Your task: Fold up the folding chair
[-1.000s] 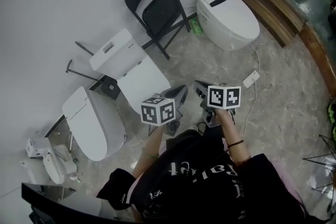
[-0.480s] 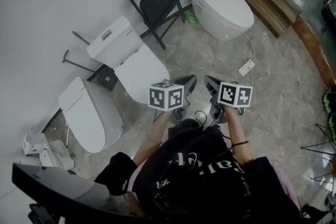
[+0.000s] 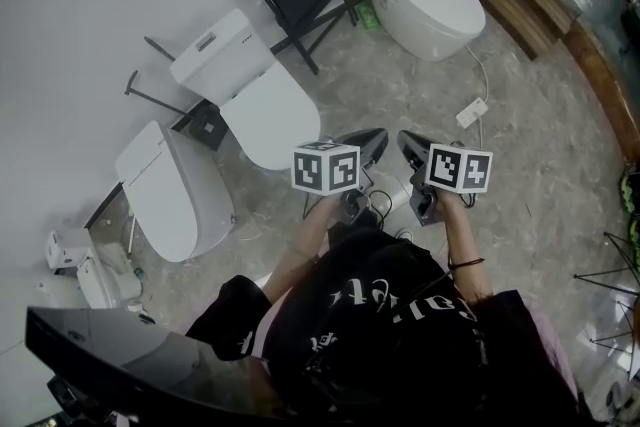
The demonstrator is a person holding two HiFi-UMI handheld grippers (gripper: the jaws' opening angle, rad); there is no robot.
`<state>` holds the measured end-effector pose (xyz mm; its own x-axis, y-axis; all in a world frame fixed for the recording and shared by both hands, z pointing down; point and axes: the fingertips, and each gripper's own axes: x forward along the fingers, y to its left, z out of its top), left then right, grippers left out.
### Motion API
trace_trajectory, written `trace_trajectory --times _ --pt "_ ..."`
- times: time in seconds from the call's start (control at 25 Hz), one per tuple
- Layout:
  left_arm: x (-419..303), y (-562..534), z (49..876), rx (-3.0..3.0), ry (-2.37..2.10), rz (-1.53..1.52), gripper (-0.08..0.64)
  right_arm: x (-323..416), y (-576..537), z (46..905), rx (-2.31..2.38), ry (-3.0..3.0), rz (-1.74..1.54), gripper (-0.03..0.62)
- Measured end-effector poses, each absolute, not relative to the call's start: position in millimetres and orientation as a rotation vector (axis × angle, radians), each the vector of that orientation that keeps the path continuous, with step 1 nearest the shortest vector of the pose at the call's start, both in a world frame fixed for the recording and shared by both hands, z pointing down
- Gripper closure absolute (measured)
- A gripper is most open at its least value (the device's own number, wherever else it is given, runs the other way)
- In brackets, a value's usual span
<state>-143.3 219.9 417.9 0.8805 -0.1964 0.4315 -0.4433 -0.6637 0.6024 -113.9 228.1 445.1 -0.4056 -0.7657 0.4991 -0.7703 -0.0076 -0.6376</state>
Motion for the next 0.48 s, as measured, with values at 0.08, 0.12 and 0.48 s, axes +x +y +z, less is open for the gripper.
trace_trajectory --times 0.08,0.12,0.48 --pt "-139.1 233.2 414.9 2.293 -0.472 0.404 0.557 -107.9 243.9 444.5 1.699 -2.212 1.42 0.578" --pt "-137.1 241.3 414.1 2.292 -0.479 0.398 0.557 -104.8 252.2 444.1 1.695 -2.215 1.419 0.578" --pt "-120.9 308.9 416.5 2.282 -0.536 0.379 0.557 -91.2 315.1 440.9 1.624 -2.264 1.304 0.578"
